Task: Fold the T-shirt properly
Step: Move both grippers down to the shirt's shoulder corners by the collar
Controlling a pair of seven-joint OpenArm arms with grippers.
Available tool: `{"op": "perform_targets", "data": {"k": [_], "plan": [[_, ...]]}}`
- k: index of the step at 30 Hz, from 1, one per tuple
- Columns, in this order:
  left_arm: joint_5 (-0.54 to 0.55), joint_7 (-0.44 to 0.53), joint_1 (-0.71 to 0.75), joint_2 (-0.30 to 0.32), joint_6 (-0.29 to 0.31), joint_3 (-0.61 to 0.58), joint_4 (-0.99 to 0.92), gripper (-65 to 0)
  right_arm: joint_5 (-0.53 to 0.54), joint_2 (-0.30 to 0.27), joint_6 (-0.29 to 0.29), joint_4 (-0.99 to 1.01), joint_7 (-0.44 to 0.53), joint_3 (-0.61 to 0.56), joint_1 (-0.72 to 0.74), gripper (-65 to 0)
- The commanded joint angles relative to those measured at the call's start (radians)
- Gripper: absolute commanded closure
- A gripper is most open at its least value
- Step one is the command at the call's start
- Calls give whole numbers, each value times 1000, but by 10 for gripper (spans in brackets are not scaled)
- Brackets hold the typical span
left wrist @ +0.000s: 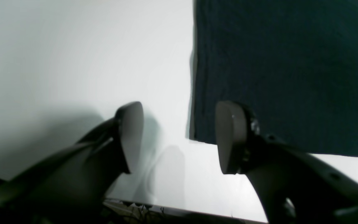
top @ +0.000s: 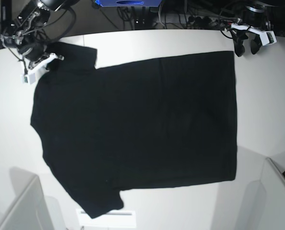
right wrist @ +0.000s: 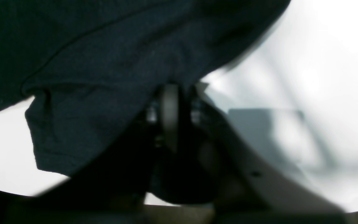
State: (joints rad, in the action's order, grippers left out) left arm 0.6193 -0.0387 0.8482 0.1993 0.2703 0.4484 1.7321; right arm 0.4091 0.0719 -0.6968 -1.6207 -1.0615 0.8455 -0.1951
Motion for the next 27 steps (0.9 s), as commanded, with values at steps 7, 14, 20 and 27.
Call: {"op": "perform_targets", "data": {"k": [7, 14, 20, 27], "plan": [[14, 21, 4, 4, 7, -1, 9, -359, -37, 1, -1, 1, -53, -5, -10, 0], [14, -120, -100, -33, 7, 7, -42, -359, -37, 1, -1, 3, -53, -5, -10, 0], [12, -206, -163, -62, 7, 7, -68, -359, -37, 1, -1, 3, -53, -5, -10, 0], [12, -292, -214, -67, 7, -6, -113, -359, -37, 1, -1, 3, -53, 4, -10, 0]]}}
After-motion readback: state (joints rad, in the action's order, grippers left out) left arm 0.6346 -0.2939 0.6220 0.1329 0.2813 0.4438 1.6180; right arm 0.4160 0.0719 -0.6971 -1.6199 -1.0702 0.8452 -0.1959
